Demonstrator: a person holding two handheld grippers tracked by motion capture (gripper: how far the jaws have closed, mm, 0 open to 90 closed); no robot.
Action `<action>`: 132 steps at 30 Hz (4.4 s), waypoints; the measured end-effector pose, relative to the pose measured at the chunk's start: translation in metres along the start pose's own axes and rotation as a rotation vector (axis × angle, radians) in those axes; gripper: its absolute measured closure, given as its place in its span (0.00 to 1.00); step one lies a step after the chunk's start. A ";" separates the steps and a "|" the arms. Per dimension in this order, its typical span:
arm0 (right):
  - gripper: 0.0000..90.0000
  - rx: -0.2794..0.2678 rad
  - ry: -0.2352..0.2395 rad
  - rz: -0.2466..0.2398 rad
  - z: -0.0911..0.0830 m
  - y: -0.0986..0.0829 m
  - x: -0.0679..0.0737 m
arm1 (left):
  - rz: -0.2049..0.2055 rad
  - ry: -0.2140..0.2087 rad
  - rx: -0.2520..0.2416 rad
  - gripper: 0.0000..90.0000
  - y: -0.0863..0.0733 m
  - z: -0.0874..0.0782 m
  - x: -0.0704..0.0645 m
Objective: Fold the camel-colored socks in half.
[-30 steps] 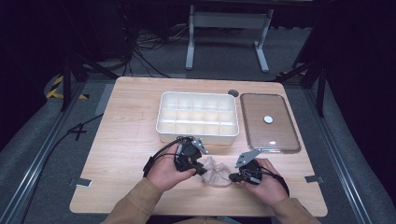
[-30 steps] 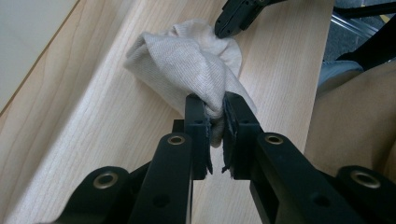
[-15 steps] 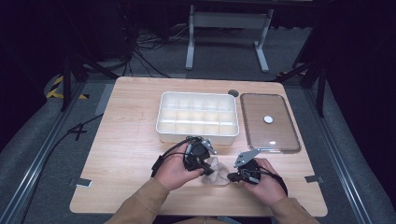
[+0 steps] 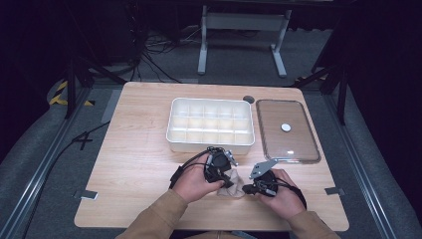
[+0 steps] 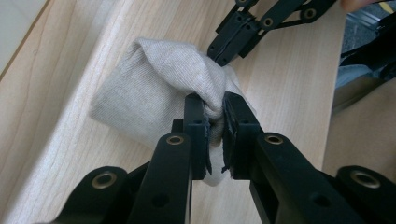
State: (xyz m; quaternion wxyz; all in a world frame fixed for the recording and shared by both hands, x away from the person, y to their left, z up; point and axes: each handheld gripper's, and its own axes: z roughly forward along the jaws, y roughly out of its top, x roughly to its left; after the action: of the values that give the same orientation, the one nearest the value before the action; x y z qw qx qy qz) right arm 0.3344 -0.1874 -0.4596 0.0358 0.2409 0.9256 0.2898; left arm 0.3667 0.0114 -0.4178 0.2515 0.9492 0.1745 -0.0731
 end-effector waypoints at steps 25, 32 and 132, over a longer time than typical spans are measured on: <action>0.99 -0.027 -0.022 0.006 -0.020 -0.004 0.002 | -0.006 -0.014 -0.056 0.69 -0.005 -0.016 -0.001; 0.99 -0.093 -0.046 0.001 -0.046 0.001 0.003 | -0.015 0.009 -0.023 0.84 -0.021 -0.018 0.004; 0.99 -0.182 -0.023 0.002 -0.017 0.010 0.002 | 0.034 0.060 0.017 0.81 -0.007 0.024 0.006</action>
State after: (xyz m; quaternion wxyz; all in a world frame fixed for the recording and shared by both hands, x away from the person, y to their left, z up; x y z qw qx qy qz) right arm 0.3338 -0.1881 -0.4397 0.0680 0.2411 0.8947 0.3698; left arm 0.3684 0.0070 -0.4431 0.2392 0.9559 0.1651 -0.0416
